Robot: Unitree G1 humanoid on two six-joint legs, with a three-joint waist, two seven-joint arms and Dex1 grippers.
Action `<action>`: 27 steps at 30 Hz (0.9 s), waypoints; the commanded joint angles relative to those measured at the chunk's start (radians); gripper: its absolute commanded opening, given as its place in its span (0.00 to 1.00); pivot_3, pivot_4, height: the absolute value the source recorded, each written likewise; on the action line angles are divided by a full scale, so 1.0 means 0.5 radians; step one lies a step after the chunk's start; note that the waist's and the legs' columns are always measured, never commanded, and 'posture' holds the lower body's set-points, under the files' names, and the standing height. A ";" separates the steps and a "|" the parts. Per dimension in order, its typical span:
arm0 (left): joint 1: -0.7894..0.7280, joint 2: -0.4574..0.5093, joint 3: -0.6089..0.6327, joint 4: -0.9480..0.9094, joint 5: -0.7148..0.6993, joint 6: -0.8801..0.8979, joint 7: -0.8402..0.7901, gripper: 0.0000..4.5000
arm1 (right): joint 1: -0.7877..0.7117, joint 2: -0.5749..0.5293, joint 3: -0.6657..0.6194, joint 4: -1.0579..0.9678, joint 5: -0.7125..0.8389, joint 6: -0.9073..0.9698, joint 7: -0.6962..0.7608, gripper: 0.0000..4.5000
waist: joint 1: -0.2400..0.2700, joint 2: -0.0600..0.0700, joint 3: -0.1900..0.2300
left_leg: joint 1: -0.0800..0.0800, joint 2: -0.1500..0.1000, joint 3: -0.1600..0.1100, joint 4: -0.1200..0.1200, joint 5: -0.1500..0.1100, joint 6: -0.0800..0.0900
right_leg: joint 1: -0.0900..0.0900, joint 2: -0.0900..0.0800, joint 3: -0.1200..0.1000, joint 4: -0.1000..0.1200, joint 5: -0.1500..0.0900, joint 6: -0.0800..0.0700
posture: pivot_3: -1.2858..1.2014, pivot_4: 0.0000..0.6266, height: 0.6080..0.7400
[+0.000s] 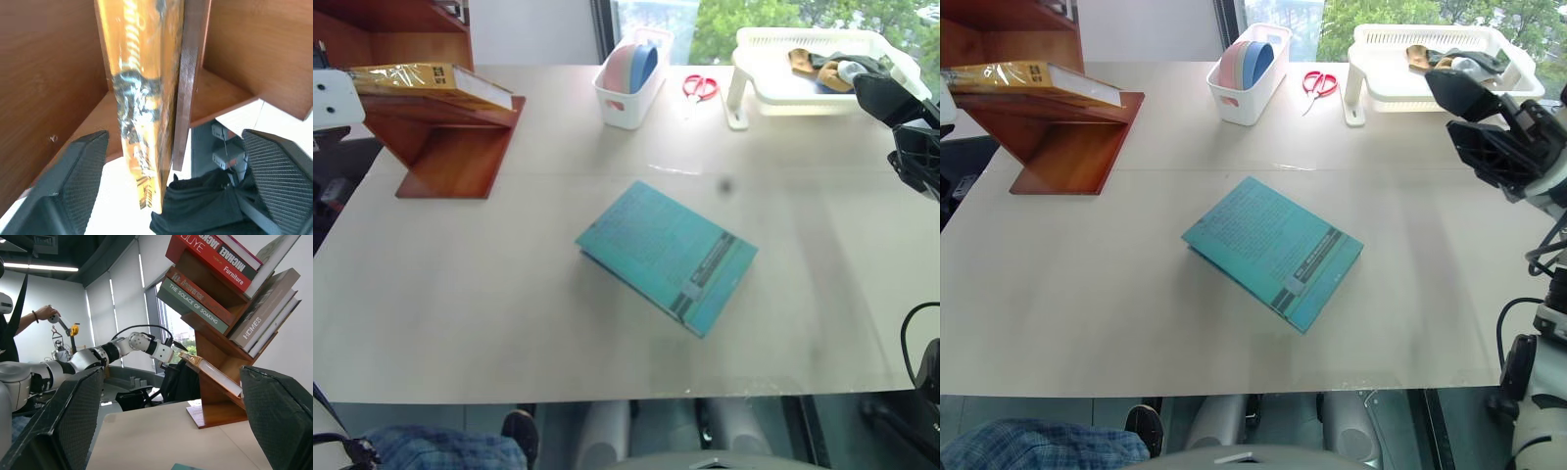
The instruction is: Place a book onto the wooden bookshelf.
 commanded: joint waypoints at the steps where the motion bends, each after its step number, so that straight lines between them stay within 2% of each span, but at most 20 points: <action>1: -0.044 0.094 0.038 -0.029 -0.008 0.019 0.076 0.99 | -0.040 -0.028 -0.049 -0.020 0.016 -0.022 0.006 1.00 | -0.001 0.000 0.000 | 0.000 0.000 0.000 0.001 0.000 0.000 | 0.000 0.000 0.000 0.001 0.000 0.000 | 0.52 0.24 1.00; 3: -0.021 0.113 0.078 -0.039 -0.057 -0.022 0.135 0.99 | -0.048 -0.027 -0.042 -0.009 0.011 -0.023 0.010 1.00 | -0.002 0.000 0.000 | 0.000 0.000 0.000 0.002 0.000 0.000 | 0.000 0.000 0.000 0.002 0.000 0.000 | 0.52 0.24 1.00; 6: 0.073 0.175 0.234 -0.079 -0.280 -0.108 0.079 0.99 | -0.042 -0.033 -0.036 0.013 0.003 -0.019 0.024 1.00 | -0.005 0.000 0.000 | 0.000 0.002 0.001 0.004 0.000 0.000 | -0.001 0.000 0.001 0.005 0.000 0.000 | 0.52 0.24 1.00; 10: 0.337 0.214 0.481 -0.296 -0.710 -0.093 -0.268 0.99 | 0.013 -0.078 -0.043 0.031 -0.006 0.022 0.044 1.00 | 0.000 0.000 0.000 | 0.000 0.003 0.001 0.008 0.000 0.000 | -0.001 0.000 0.001 0.011 0.000 0.000 | 0.52 0.24 1.00; 13: 0.740 0.099 0.881 -0.754 -1.347 0.331 -0.595 0.99 | 0.083 -0.117 -0.047 0.054 -0.041 0.035 0.052 1.00 | 0.011 0.000 0.000 | 0.001 0.005 0.000 0.012 0.000 0.000 | 0.000 -0.001 0.000 0.014 0.000 0.000 | 0.52 0.24 1.00; 15: 1.056 0.033 1.129 -1.105 -1.618 0.640 -0.661 0.99 | 0.122 -0.132 -0.036 0.059 -0.074 0.023 0.062 1.00 | 0.013 0.001 0.000 | 0.001 0.006 -0.001 0.015 0.000 0.000 | 0.001 -0.003 -0.001 0.016 0.000 -0.001 | 0.52 0.24 1.00; 18: 1.757 -0.148 1.528 -1.765 -1.890 1.226 -0.708 0.99 | 0.287 -0.208 0.088 0.016 -0.308 -0.117 0.167 1.00 | 0.001 0.005 -0.003 | 0.004 0.007 -0.007 0.020 0.000 0.000 | 0.002 -0.003 0.002 0.020 0.000 0.000 | 0.52 0.24 1.00; 20: 2.123 -0.320 1.708 -2.201 -2.082 1.585 -0.654 0.99 | 0.393 -0.238 0.149 -0.005 -0.423 -0.197 0.211 1.00 | -0.003 0.011 -0.007 | 0.008 0.006 -0.003 0.016 0.000 0.001 | 0.003 -0.005 0.010 0.017 0.000 0.000 | 0.52 0.24 1.00; 24: 2.585 -0.634 1.827 -2.816 -2.368 2.082 -0.471 0.99 | 0.558 -0.235 0.256 0.063 -0.721 -0.487 0.207 1.00 | -0.010 0.011 -0.006 | 0.011 0.011 -0.002 0.015 0.000 0.001 | 0.002 0.001 0.013 0.021 0.000 0.000 | 0.52 0.24 1.00; 27: 2.781 -0.901 1.748 -3.041 -2.479 2.195 -0.335 0.99 | 0.671 -0.196 0.297 0.160 -0.865 -0.658 0.201 1.00 | 0.001 0.010 -0.007 | 0.019 0.011 -0.002 0.017 0.000 0.001 | 0.010 0.002 0.012 0.021 0.000 0.000 | 0.52 0.24 1.00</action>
